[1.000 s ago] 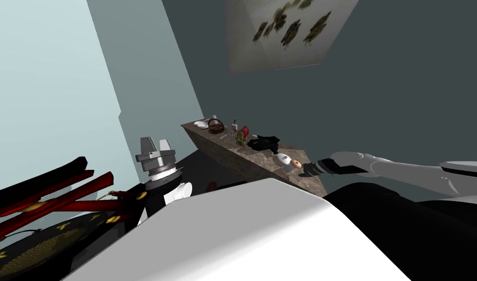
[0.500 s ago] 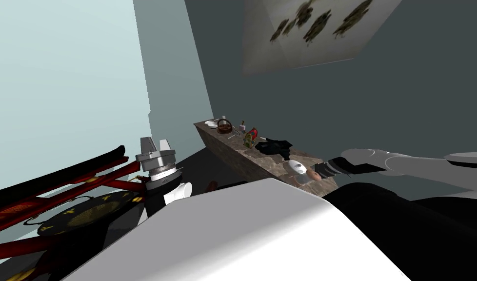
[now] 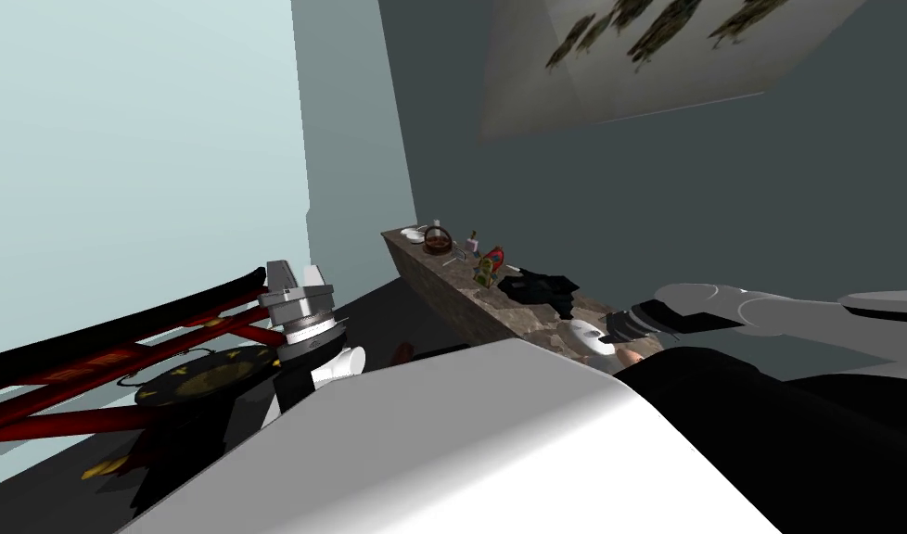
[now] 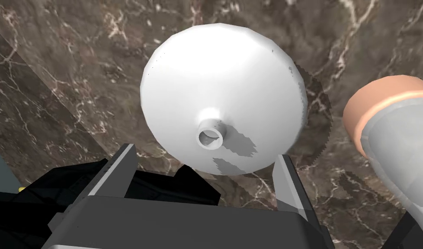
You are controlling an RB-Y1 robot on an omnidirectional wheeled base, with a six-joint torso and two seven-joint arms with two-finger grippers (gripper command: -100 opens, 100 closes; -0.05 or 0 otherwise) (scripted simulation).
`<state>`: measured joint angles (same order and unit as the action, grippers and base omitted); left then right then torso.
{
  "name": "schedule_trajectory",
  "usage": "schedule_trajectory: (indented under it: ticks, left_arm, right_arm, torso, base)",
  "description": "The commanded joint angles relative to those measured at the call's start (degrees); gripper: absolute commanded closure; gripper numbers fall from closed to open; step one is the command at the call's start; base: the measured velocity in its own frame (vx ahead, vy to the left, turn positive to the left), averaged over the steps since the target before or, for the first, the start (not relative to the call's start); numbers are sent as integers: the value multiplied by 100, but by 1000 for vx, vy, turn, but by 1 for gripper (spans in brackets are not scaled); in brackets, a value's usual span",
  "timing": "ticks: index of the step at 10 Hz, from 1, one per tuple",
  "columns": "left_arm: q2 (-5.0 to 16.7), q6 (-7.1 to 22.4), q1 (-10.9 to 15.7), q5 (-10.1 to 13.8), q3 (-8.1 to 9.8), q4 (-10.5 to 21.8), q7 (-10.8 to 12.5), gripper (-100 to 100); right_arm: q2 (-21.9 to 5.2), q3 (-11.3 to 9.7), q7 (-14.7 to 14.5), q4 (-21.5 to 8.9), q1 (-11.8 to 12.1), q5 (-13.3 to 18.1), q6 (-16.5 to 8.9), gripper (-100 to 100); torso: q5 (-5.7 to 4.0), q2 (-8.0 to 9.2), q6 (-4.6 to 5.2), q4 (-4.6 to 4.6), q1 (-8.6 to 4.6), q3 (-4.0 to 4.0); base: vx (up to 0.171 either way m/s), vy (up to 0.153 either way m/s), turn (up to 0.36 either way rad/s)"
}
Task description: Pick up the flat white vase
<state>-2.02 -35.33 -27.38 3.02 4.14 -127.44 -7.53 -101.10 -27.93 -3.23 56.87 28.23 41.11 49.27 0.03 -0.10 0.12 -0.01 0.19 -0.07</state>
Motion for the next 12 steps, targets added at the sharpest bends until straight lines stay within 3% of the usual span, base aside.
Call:
schedule_trajectory:
  ticks: [1,2,4,5,6,10,11,12]
  left_arm:
    - [0,0,0,0,0,0,0,0]
    - [0,0,0,0,0,0,0,0]
    - [0,0,1,0,0,0,0,0]
    - [0,0,0,0,0,0,0,0]
    - [0,0,0,0,0,0,0,0]
    - [0,0,1,0,0,0,0,0]
    - [0,0,1,0,0,0,0,0]
    - [0,0,1,0,0,0,0,0]
  right_arm:
    - [0,0,0,0,0,0,0,0]
    - [195,-33,-57,-52,31,37,-118,-100]
    - [391,-68,-114,-103,62,75,-236,-100]
    - [277,-44,-84,4,139,1,-235,-100]
    - [280,-44,-91,20,155,-11,-277,100]
    - [280,-48,-93,20,157,-8,-267,100]
    - [280,-48,-93,20,157,-8,-268,0]
    - [156,-26,-46,-41,25,29,-94,100]
  torso:
    - [0,0,0,0,0,0]
    - [-1,14,0,4,-2,9]
    - [-4,16,0,4,-13,10]
    - [-5,14,0,4,-15,9]
    - [-3,18,1,5,-10,11]
    - [-5,21,-2,7,-13,13]
    - [-5,20,-2,7,-13,13]
    - [-5,20,-2,7,-13,13]
  base:
    - [8,1,-5]
    - [21,-12,75]
    - [31,-24,69]
    - [16,-13,12]
    - [0,0,0]
    - [0,0,0]
    - [0,0,0]
    - [-22,14,-81]
